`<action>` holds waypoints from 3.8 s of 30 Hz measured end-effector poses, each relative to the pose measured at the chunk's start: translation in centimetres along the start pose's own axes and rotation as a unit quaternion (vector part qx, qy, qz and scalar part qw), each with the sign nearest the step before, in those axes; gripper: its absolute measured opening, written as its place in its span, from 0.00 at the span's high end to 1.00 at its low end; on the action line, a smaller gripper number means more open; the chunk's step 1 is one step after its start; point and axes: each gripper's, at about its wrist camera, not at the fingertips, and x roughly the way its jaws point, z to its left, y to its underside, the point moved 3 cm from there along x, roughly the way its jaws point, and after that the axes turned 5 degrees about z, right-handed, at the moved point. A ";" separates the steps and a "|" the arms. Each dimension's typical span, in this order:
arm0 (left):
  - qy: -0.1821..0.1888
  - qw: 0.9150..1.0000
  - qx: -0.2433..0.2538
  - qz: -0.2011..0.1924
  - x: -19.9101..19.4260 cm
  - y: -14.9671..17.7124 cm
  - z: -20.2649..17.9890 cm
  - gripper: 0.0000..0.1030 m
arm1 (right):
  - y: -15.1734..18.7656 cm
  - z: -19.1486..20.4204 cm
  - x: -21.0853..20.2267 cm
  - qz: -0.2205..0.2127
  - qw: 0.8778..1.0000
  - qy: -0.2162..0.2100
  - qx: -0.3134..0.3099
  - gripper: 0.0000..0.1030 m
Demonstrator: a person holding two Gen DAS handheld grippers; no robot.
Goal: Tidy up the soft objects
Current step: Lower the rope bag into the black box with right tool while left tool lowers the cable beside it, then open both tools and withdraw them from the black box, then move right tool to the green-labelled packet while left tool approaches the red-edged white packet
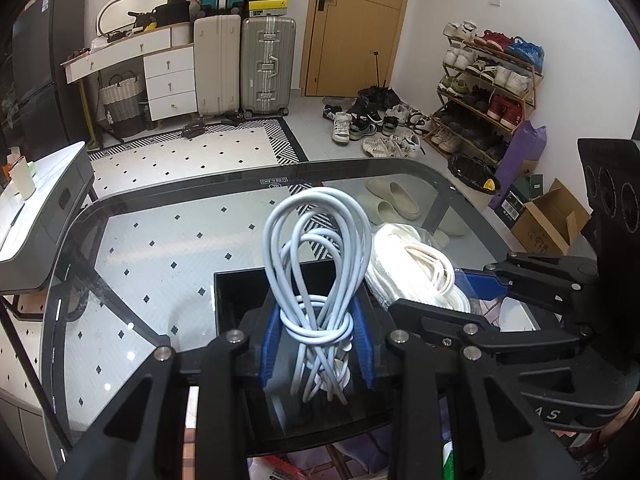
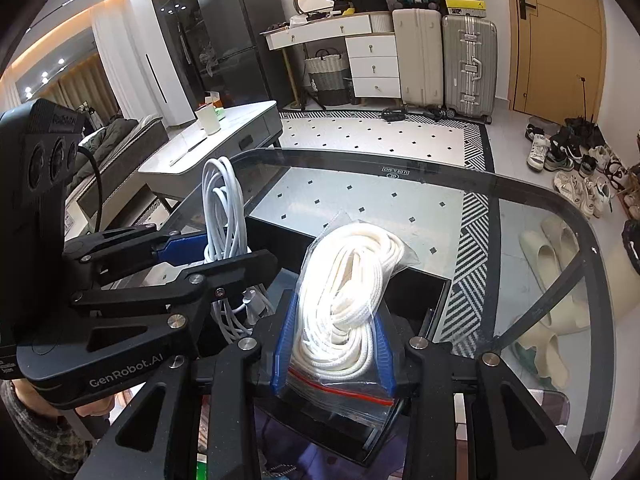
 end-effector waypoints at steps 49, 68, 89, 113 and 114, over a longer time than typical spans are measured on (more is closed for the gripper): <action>-0.006 1.000 -0.023 0.011 -5.7 5.5 1.3 0.00 | 6.6 0.5 -7.7 -0.024 0.999 -0.016 0.017 0.01; -0.035 0.998 -0.037 0.029 -6.5 9.1 3.0 0.00 | 10.7 2.4 -8.6 -0.012 1.000 -0.024 0.007 0.01; -0.055 0.997 -0.012 0.061 -4.8 11.7 3.5 0.00 | 12.9 5.0 -6.4 0.014 0.999 -0.027 -0.037 0.01; -0.030 0.995 0.060 0.075 -2.4 12.0 2.4 0.00 | 13.5 7.6 -3.0 0.035 0.996 -0.006 -0.080 0.17; -0.029 0.995 0.064 0.076 -2.3 12.0 2.4 0.00 | 13.5 7.6 -2.9 0.037 0.996 -0.006 -0.081 0.19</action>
